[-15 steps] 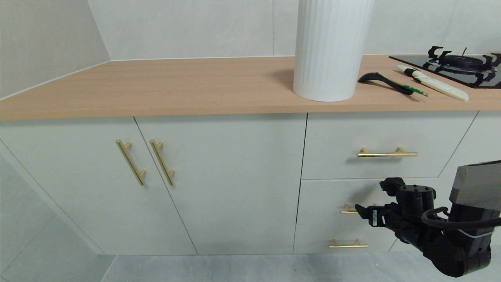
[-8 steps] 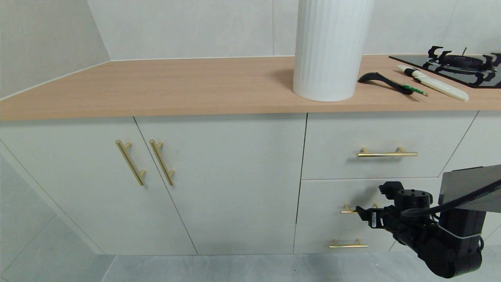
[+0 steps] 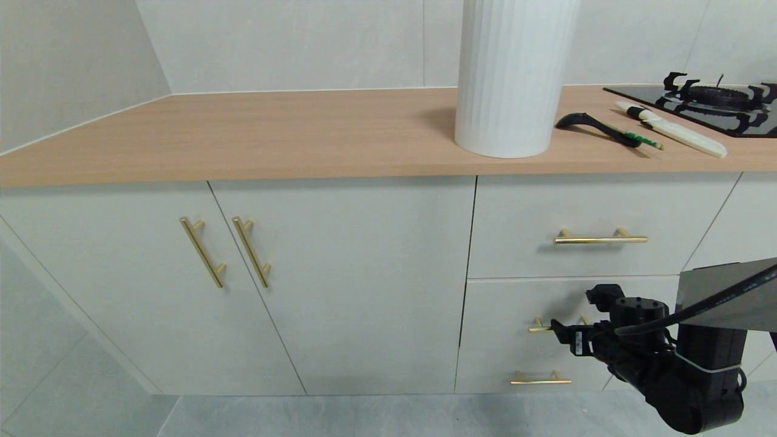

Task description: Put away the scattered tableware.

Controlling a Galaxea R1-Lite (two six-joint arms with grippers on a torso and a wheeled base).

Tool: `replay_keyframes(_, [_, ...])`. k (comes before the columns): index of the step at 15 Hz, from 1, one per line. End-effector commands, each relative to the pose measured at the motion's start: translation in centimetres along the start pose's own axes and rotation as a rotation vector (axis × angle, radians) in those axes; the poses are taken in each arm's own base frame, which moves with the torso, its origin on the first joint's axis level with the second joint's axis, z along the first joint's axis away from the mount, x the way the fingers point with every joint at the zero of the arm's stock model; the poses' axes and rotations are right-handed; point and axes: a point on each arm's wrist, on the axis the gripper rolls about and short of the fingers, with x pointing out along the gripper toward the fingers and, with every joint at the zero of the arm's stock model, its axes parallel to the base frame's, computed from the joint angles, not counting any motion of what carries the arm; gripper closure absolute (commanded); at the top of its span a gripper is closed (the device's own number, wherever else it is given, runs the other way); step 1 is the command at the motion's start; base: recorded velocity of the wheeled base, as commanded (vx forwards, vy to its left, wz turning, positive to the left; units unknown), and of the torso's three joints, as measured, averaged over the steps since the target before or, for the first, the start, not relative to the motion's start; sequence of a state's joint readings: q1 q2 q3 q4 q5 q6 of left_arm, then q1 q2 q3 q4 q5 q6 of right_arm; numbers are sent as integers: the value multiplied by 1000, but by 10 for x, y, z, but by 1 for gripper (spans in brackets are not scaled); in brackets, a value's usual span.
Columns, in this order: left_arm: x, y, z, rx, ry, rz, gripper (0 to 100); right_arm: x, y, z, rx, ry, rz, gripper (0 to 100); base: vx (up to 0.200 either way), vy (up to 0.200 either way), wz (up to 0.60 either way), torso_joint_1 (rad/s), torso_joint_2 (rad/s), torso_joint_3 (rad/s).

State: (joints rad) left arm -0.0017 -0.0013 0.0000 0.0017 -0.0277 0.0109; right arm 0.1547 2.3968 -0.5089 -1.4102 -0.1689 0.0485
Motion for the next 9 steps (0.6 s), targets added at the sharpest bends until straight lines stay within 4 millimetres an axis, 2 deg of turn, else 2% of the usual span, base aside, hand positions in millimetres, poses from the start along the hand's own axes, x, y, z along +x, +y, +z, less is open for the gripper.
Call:
replay_keyframes(1, [0,0,0,0,1,0,0,-1,0,-2,-3,13,0,0,0,0,0,0,0,0])
replay_keyframes(5, [0,0,0,0,1,0,0,-6,-1,-1,-19,18,1,0,0,0,0,0,0,0])
replay_keyframes(9, [0,0,0,0,1,0,0,-26,-5,9,-49,5,16,0,0,0,0,0,0,0])
